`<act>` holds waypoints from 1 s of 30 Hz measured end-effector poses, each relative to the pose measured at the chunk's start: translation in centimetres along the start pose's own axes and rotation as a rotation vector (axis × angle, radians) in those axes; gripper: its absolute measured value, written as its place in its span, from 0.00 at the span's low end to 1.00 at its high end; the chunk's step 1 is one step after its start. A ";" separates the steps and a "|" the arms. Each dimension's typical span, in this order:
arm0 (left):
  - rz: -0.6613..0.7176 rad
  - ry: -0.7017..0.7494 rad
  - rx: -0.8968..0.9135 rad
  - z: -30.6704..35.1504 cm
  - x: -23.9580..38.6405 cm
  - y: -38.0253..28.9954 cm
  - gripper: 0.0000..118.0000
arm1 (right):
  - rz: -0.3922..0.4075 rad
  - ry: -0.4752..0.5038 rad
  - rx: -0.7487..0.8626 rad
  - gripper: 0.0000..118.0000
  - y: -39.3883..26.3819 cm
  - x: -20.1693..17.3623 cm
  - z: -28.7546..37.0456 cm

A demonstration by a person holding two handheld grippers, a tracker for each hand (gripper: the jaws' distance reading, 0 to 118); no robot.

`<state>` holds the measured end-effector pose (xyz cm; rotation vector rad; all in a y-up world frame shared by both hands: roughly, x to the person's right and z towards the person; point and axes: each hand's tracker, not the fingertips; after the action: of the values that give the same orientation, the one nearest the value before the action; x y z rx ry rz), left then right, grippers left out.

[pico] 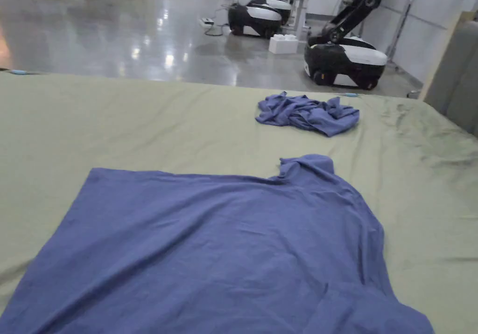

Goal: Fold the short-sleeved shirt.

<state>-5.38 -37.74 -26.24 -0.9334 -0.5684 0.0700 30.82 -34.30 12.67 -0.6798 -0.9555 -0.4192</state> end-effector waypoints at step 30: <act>-0.014 -0.011 0.002 0.7 0.2 1.8 0.09 | -0.007 0.040 -0.066 0.04 2.4 -0.4 -2.0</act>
<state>-5.25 -36.07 -27.18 -0.9274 -0.5851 0.0634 33.31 -33.97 10.71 -0.7258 -0.9093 -0.4710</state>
